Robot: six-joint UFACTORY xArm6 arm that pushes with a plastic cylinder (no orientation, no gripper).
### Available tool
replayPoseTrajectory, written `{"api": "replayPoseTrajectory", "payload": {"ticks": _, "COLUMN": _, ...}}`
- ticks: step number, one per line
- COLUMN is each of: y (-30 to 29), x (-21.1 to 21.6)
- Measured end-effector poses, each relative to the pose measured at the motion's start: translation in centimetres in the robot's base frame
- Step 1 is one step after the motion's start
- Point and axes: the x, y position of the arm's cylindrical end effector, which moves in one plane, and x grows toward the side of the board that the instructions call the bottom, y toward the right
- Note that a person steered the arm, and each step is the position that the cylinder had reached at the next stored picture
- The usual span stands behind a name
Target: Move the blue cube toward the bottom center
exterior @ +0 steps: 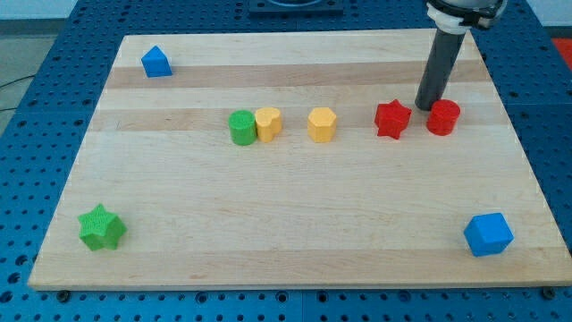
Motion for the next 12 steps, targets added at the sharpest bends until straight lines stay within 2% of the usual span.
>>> {"api": "replayPoseTrajectory", "payload": {"ticks": 2, "y": 3.8, "x": -0.8}}
{"api": "replayPoseTrajectory", "payload": {"ticks": 3, "y": 7.5, "x": 2.1}}
{"api": "replayPoseTrajectory", "payload": {"ticks": 4, "y": 10.1, "x": 8.5}}
{"api": "replayPoseTrajectory", "payload": {"ticks": 5, "y": 10.4, "x": 16.1}}
{"api": "replayPoseTrajectory", "payload": {"ticks": 6, "y": 10.4, "x": 21.8}}
{"api": "replayPoseTrajectory", "payload": {"ticks": 7, "y": 6.4, "x": 21.7}}
{"api": "replayPoseTrajectory", "payload": {"ticks": 8, "y": -3.9, "x": 18.0}}
{"api": "replayPoseTrajectory", "payload": {"ticks": 9, "y": -7.7, "x": 18.4}}
{"api": "replayPoseTrajectory", "payload": {"ticks": 10, "y": -2.4, "x": 20.1}}
{"api": "replayPoseTrajectory", "payload": {"ticks": 11, "y": 3.0, "x": 19.9}}
{"api": "replayPoseTrajectory", "payload": {"ticks": 12, "y": 7.9, "x": 22.2}}
